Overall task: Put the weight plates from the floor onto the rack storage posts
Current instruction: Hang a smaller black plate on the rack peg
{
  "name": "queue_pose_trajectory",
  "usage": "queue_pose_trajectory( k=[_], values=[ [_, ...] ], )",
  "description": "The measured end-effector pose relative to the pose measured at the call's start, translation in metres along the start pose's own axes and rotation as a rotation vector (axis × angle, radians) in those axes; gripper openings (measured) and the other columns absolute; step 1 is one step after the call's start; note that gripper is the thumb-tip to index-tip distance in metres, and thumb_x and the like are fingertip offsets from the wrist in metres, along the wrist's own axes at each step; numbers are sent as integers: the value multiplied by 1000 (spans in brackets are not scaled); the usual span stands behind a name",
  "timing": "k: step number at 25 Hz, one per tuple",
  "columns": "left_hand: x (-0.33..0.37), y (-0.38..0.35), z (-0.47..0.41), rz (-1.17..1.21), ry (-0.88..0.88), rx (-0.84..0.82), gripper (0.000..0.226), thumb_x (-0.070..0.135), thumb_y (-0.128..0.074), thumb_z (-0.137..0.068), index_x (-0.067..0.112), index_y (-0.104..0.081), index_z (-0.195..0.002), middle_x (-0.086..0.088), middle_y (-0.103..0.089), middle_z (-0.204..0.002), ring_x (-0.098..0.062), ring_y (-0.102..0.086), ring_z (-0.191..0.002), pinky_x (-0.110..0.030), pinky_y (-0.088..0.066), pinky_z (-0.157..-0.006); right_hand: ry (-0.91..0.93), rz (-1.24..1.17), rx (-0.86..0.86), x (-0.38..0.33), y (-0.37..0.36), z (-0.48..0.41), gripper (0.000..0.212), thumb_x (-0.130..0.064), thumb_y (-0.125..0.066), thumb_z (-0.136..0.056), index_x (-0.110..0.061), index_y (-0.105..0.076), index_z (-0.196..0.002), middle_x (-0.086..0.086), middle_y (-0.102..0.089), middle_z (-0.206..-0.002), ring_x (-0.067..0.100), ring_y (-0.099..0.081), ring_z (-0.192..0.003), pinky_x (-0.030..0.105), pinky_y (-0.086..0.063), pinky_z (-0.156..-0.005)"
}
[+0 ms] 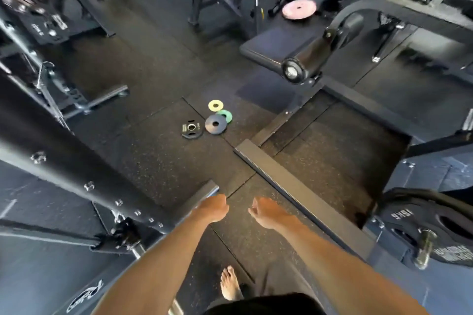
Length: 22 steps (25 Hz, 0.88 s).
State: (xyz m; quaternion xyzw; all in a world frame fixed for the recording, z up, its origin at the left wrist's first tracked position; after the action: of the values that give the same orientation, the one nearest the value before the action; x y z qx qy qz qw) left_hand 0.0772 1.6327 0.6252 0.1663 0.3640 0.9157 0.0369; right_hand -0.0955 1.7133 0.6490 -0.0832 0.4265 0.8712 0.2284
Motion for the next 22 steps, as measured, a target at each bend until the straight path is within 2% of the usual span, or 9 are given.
queue_pose_trajectory(
  k=[2,4,5,7,9,11,15,19,22],
  values=[
    [3,25,-33,25,28,11,38,26,-37,-101,5,-56,-127,-20,-58,-134,-38,-56,-122,-42,-46,-96,8,35,-43,4,15,-53,42,-39,-39,-103,-26,-28,-66,-4,-32,-62,10,-27,-53,30,-34,-58],
    [8,57,-71,46,54,21,37,24,-38,-102,5,-56,-127,-20,-58,-134,-37,-55,-123,-41,-46,-97,1,38,-76,15,30,-124,41,-48,-38,-98,-24,-30,-65,-2,-38,-63,20,-42,-56,40,-48,-81],
    [8,71,-91,62,79,22,36,24,-39,-101,5,-57,-125,-19,-60,-131,-37,-56,-122,-42,-46,-96,7,67,-99,20,38,-158,39,-52,-37,-96,-23,-35,-69,0,-47,-67,27,-53,-64,46,-49,-87],
    [5,98,-133,107,135,51,34,25,-41,-99,8,-60,-122,-18,-63,-127,-37,-59,-117,-42,-48,-94,39,91,-147,13,73,-209,30,-48,-39,-98,-23,-42,-82,10,-61,-83,36,-64,-89,44,-50,-85],
    [2,129,-167,191,202,62,32,25,-43,-98,9,-61,-119,-17,-65,-124,-36,-61,-113,-41,-49,-92,148,104,-167,-5,121,-240,26,-39,-41,-103,-15,-51,-98,19,-66,-100,37,-62,-104,38,-44,-79],
    [0,159,-195,253,268,46,31,25,-43,-98,8,-61,-118,-17,-65,-123,-36,-61,-112,-41,-49,-92,195,154,-215,-13,160,-279,36,-35,-40,-104,-4,-54,-116,20,-64,-116,36,-58,-114,38,-41,-79],
    [0,203,-248,389,335,87,31,26,-44,-98,7,-61,-116,-18,-67,-120,-37,-62,-111,-41,-49,-93,241,239,-277,-30,211,-355,43,-36,-39,-105,-3,-52,-128,19,-63,-121,35,-59,-115,36,-43,-81],
    [-8,236,-301,458,395,92,31,29,-43,-100,11,-61,-118,-14,-67,-120,-34,-63,-110,-41,-49,-92,273,287,-318,-56,243,-428,39,-40,-39,-104,-7,-56,-117,17,-65,-115,34,-61,-110,38,-46,-84],
    [-30,243,-347,522,432,65,38,27,-37,-102,7,-54,-130,-17,-64,-126,-37,-61,-115,-43,-47,-94,271,302,-336,-68,250,-483,35,-39,-41,-103,-10,-58,-112,15,-67,-112,34,-63,-107,36,-46,-81]
  ],
)
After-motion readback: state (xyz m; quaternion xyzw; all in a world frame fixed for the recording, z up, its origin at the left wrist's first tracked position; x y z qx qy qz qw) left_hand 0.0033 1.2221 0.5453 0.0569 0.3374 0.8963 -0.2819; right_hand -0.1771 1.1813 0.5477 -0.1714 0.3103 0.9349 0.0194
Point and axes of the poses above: each hand's wrist, its own z-axis away from the middle knuckle, its own y-axis out of the back of the hand, x = y × z, the point moved 1 cm from there along -z, towards the middle knuckle
